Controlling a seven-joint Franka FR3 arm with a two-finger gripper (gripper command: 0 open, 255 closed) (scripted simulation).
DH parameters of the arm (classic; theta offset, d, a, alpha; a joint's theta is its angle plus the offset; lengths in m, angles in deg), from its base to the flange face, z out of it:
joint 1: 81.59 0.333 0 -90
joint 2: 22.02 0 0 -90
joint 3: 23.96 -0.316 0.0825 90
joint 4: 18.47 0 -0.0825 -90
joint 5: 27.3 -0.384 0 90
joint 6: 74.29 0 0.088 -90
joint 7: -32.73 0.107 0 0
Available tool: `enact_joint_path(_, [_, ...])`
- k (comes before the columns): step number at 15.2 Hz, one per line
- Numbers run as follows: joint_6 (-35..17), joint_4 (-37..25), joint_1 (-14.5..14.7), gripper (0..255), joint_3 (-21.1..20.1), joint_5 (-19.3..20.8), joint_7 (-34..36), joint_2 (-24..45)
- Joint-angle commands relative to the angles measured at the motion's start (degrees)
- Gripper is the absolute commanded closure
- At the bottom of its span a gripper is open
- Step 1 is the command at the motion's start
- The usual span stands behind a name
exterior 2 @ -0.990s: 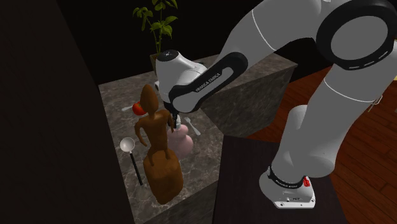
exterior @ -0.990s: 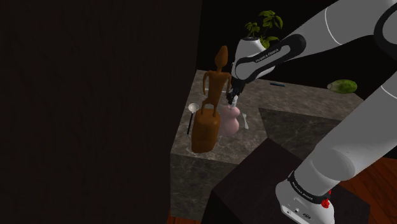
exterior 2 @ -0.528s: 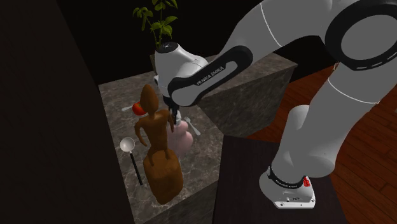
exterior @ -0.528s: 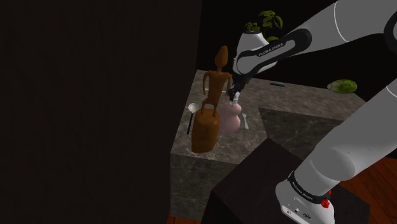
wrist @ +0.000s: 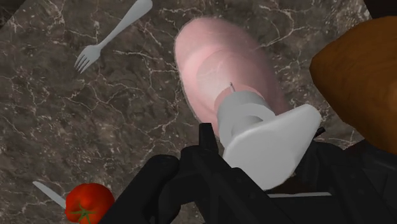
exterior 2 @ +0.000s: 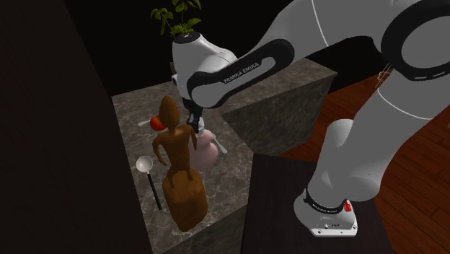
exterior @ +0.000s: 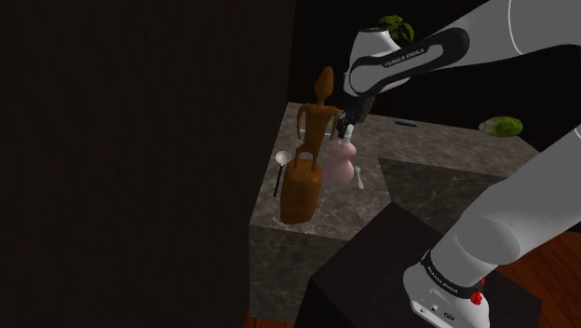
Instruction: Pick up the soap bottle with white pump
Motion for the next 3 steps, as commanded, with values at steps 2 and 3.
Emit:
enact_joint_path(2, [1.84, -0.81, 0.06, 255, -0.09, -0.11, -0.14, -1.08])
enact_joint_path(3, [1.84, -0.82, 0.06, 255, -0.09, -0.10, -0.14, -1.07])
